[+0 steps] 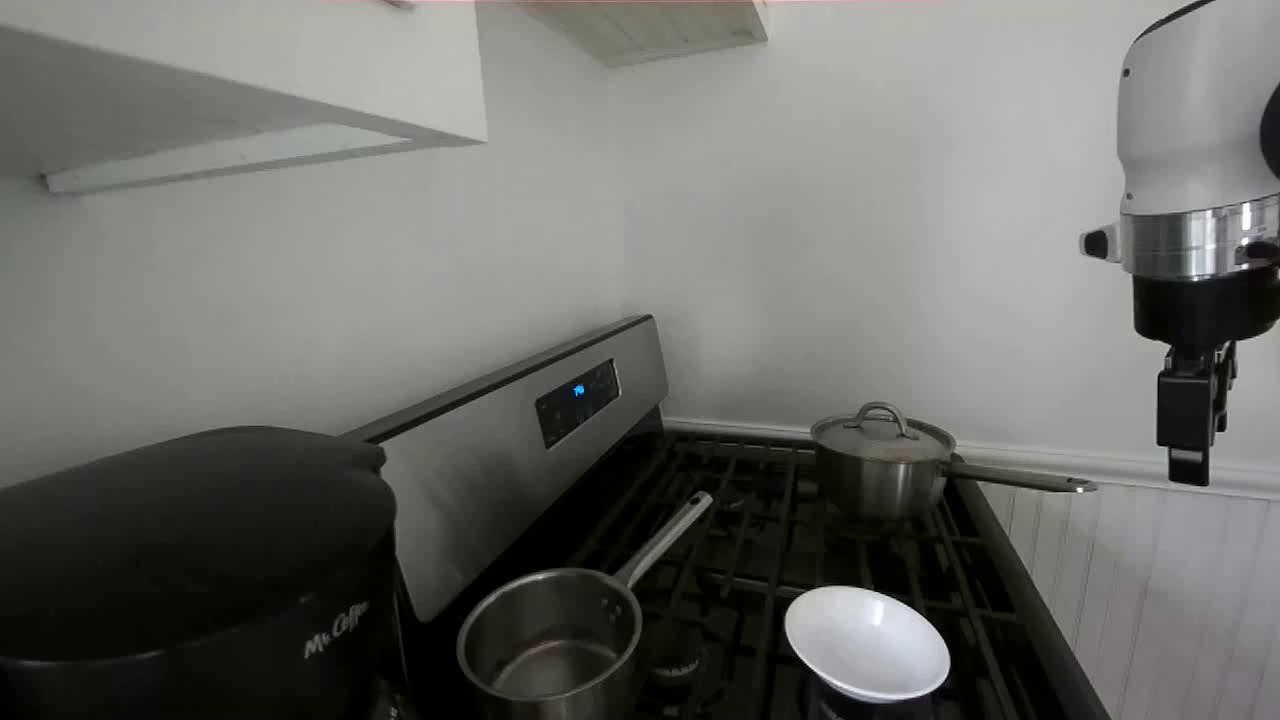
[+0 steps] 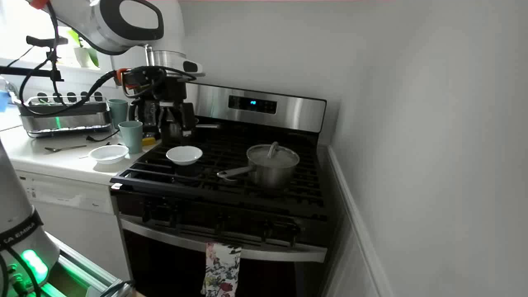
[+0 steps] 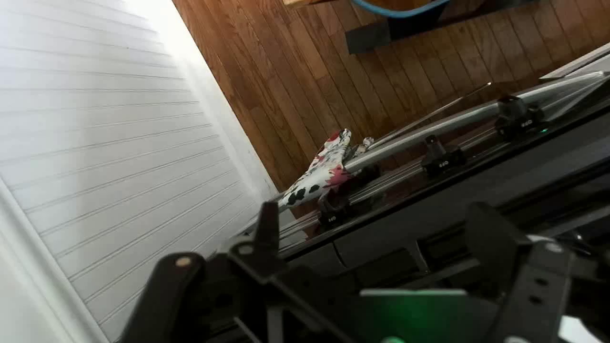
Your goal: Remove the lid from the pot on the right and put it on the other pot on the left
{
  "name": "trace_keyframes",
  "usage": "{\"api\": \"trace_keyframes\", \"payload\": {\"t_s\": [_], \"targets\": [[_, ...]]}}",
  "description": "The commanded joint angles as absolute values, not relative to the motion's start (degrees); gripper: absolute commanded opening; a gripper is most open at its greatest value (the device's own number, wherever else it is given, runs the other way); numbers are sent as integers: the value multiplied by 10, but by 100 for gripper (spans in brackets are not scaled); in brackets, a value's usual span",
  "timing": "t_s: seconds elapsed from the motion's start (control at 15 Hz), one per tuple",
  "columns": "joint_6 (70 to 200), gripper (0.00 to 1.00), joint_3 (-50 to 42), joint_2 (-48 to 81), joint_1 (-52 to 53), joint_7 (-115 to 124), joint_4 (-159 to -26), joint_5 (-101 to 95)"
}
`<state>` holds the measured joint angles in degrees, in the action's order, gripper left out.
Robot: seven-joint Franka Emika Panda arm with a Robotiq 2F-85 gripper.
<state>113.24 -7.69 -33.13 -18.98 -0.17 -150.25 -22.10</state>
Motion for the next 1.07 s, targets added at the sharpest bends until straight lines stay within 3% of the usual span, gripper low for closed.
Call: {"api": "trace_keyframes", "payload": {"t_s": [0.0, 1.0], "targets": [[1129, 100, -86, -332, -179, 3, -1501, -226], [1132, 100, -102, -300, -187, 6, -1480, -225]]}}
